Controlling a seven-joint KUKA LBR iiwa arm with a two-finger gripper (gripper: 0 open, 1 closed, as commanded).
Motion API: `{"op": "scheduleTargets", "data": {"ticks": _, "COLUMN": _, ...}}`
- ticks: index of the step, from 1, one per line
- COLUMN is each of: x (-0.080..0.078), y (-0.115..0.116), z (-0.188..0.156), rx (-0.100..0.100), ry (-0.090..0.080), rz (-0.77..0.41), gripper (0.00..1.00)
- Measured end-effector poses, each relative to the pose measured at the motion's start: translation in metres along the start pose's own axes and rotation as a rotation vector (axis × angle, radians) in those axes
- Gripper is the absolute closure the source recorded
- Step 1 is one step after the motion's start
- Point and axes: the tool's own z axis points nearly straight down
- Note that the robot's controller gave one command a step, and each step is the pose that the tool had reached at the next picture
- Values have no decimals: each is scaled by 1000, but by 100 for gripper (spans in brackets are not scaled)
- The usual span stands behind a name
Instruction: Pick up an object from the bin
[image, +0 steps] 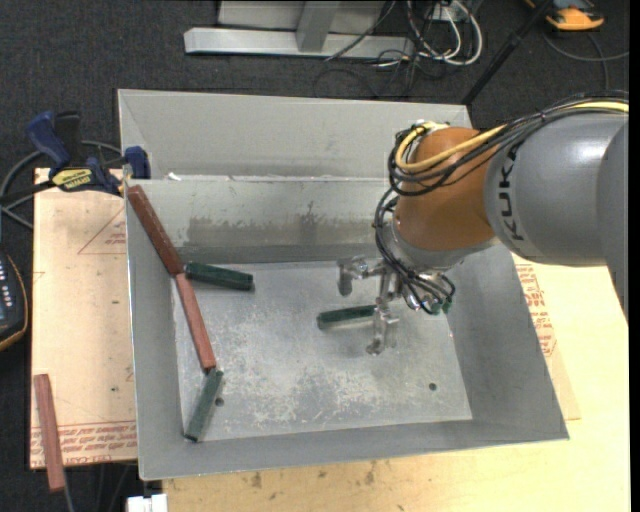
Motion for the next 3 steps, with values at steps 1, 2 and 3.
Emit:
{"op": "scheduleTargets", "data": {"ticks": 1, "x": -26, "y": -21, "z": 51, "rx": 1, "ry": 9, "rz": -67, "gripper": 0}}
{"op": "scheduleTargets", "data": {"ticks": 2, "x": -27, "y": -21, "z": 47, "rx": 1, "ry": 7, "rz": -68, "gripper": 100}}
{"op": "scheduleTargets", "data": {"ticks": 3, "x": -3, "y": -68, "z": -92, "rx": 6, "ry": 0, "rz": -51, "gripper": 100}}
